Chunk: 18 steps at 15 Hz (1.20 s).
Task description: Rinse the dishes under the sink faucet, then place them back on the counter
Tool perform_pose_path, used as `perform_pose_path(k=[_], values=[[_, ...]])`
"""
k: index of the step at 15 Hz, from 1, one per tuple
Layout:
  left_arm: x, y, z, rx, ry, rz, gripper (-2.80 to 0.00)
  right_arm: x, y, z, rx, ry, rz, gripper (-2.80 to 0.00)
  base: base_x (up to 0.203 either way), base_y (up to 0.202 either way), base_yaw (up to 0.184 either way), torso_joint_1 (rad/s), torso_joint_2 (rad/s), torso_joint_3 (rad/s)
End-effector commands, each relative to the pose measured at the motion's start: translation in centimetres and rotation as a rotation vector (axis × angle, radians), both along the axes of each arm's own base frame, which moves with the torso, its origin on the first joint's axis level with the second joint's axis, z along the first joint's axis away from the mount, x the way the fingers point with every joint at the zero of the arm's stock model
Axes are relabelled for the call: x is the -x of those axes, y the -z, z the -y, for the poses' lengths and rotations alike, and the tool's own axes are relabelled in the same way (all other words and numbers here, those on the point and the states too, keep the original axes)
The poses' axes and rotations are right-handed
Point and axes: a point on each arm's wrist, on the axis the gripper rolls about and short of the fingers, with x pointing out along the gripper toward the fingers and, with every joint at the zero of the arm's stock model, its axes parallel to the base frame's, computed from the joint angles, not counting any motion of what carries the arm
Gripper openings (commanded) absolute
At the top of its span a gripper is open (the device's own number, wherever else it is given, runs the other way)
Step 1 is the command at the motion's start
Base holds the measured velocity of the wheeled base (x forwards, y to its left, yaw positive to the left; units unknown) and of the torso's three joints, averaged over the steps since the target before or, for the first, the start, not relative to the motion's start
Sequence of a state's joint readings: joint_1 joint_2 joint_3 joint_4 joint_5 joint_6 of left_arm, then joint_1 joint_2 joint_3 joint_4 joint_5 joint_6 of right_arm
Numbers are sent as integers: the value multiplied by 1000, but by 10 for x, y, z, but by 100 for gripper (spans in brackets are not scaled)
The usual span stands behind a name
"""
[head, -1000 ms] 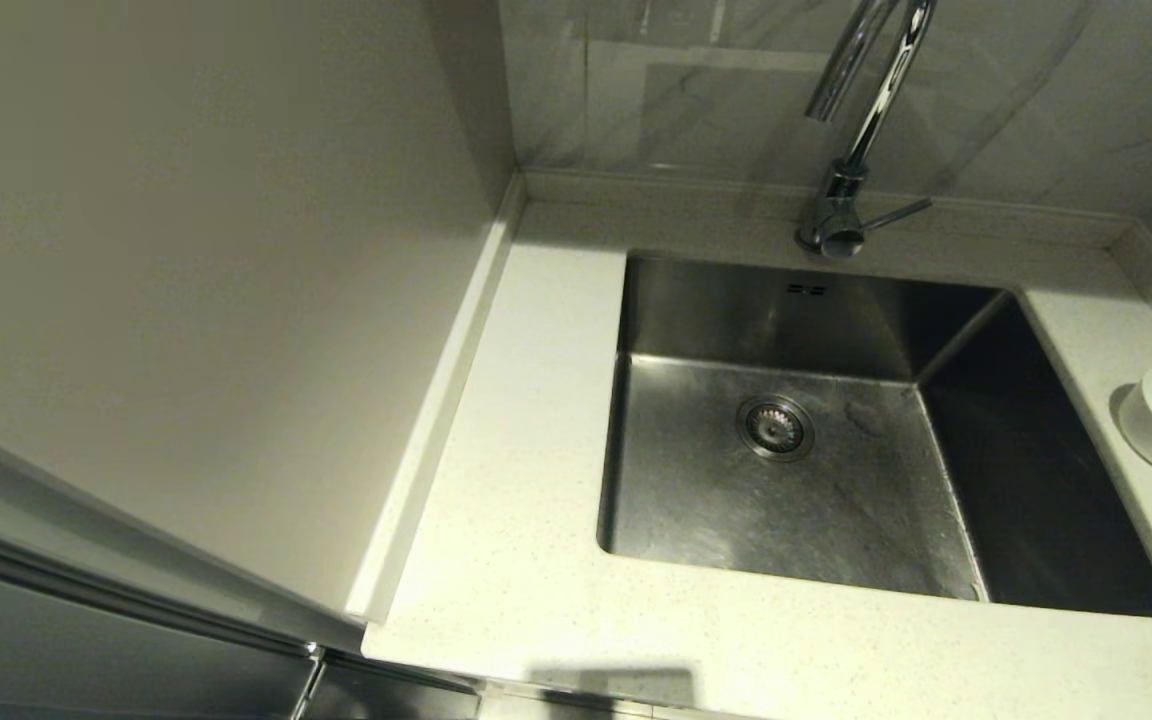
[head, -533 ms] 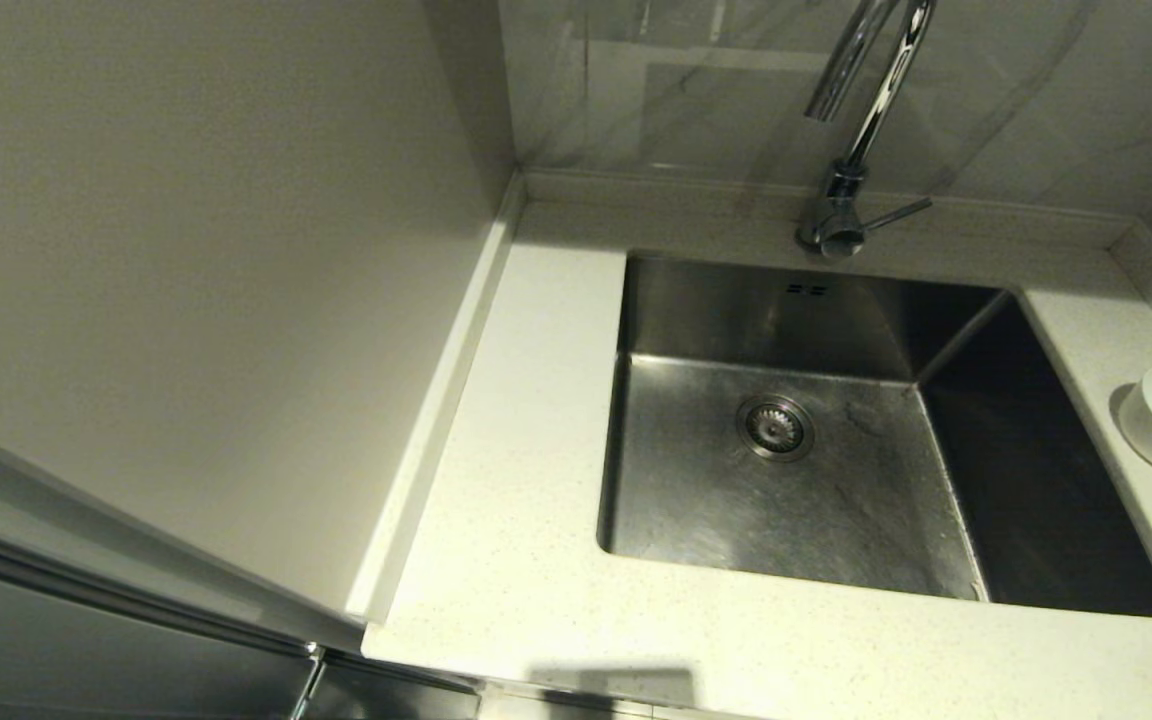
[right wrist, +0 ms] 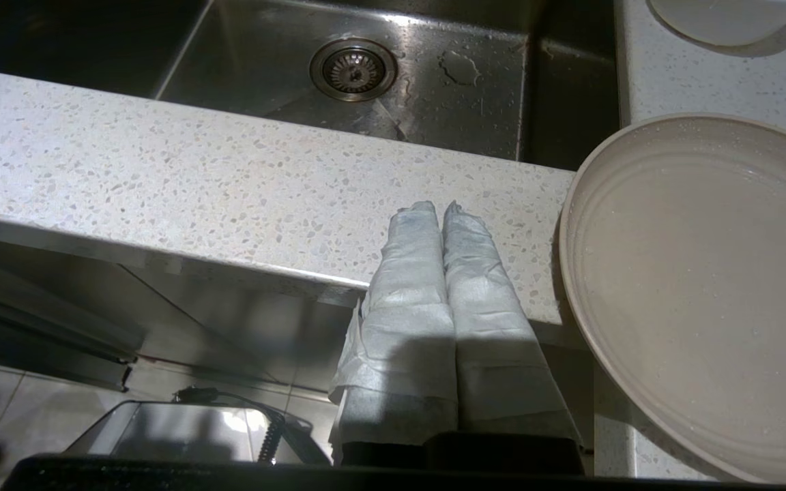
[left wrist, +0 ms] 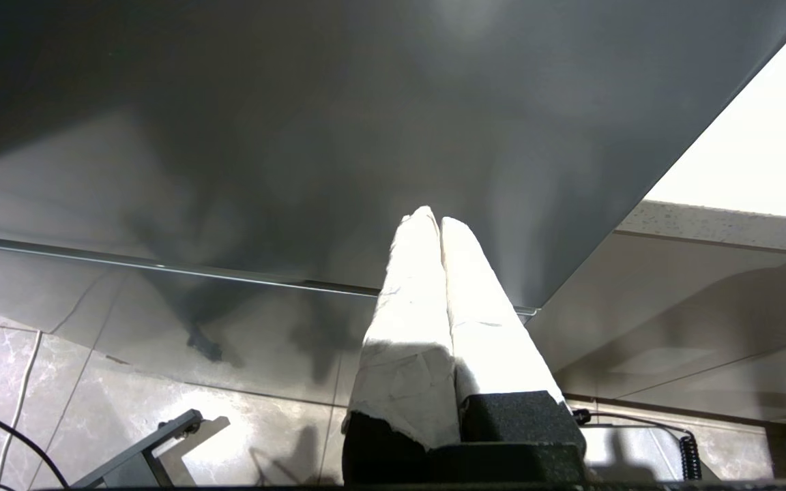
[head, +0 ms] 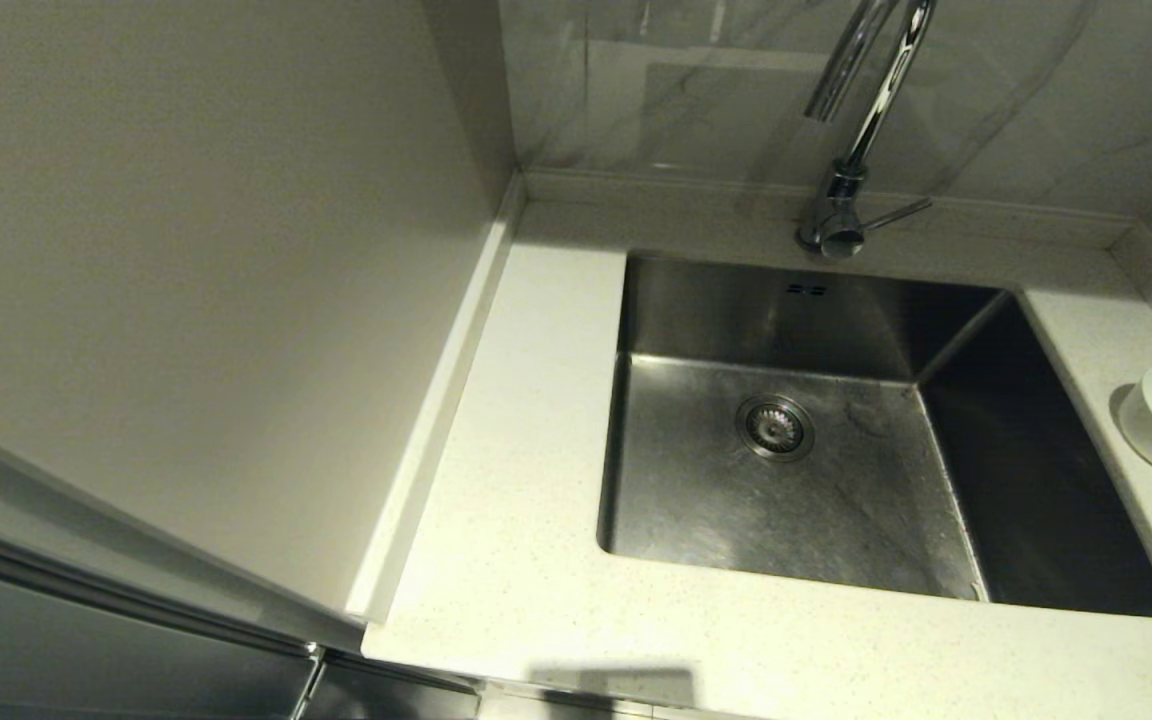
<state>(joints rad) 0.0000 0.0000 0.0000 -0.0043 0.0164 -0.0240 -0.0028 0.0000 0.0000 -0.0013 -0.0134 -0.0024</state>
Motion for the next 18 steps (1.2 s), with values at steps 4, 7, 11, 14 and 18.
perform_pose_path(k=[4,7,11,14,18], values=[[0,0,0,1,0,3,-280,0,0,0,1,1,-1,-280,0,0,0,0,0,0],[0,0,0,1,0,3,-280,0,0,0,1,-1,-1,-280,0,0,0,0,0,0],[0,0,0,1,0,3,-280,0,0,0,1,1,-1,-280,0,0,0,0,0,0],[0,0,0,1,0,3,-280,0,0,0,1,1,-1,-280,0,0,0,0,0,0],[0,0,0,1,0,3,-280,0,0,0,1,1,-1,-280,0,0,0,0,0,0]])
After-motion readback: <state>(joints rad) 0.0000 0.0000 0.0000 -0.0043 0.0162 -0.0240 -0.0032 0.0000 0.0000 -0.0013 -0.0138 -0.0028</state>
